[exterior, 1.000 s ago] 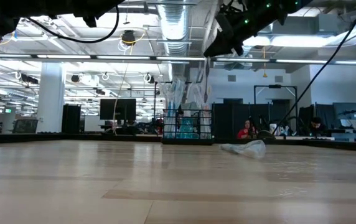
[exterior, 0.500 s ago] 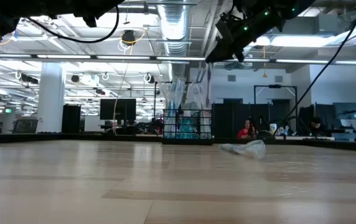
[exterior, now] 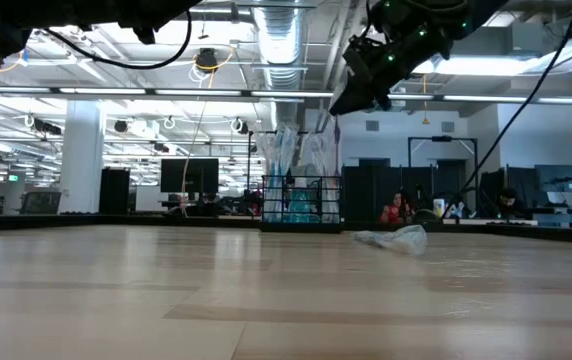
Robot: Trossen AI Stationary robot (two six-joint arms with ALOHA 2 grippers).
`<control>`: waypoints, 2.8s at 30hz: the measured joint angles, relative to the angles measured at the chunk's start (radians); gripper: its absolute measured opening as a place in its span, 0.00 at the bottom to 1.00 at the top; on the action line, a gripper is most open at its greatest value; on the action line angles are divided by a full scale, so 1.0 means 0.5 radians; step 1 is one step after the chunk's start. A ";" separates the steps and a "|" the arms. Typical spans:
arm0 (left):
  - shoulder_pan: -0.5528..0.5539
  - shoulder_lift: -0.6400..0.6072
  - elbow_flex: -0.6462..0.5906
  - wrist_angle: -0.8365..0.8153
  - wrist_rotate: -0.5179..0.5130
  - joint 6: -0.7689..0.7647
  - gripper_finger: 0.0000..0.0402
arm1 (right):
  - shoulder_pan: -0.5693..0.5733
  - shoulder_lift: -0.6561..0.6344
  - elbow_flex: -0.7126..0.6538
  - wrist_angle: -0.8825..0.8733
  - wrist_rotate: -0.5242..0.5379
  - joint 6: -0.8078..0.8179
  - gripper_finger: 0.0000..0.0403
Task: Pick & Place toothbrushing station
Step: Put the purple toothbrush into the mesh organizer
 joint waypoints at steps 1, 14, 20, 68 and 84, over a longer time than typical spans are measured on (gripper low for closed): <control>0.001 0.000 0.000 -0.002 0.000 0.000 0.27 | 0.000 0.000 -0.001 0.000 -0.020 0.000 0.01; 0.000 0.000 0.000 -0.004 0.000 0.000 0.27 | -0.102 0.000 -0.295 0.388 -0.192 0.096 0.01; 0.000 0.000 0.000 -0.004 0.000 0.000 0.27 | -0.175 -0.001 -0.360 0.452 -0.260 0.139 0.01; 0.006 0.000 -0.001 -0.018 -0.006 0.000 0.27 | -0.211 0.371 -0.357 0.686 -0.473 0.135 0.14; 0.006 0.000 -0.001 -0.020 -0.006 0.001 0.27 | -0.237 0.366 -0.357 0.628 -0.560 0.077 0.28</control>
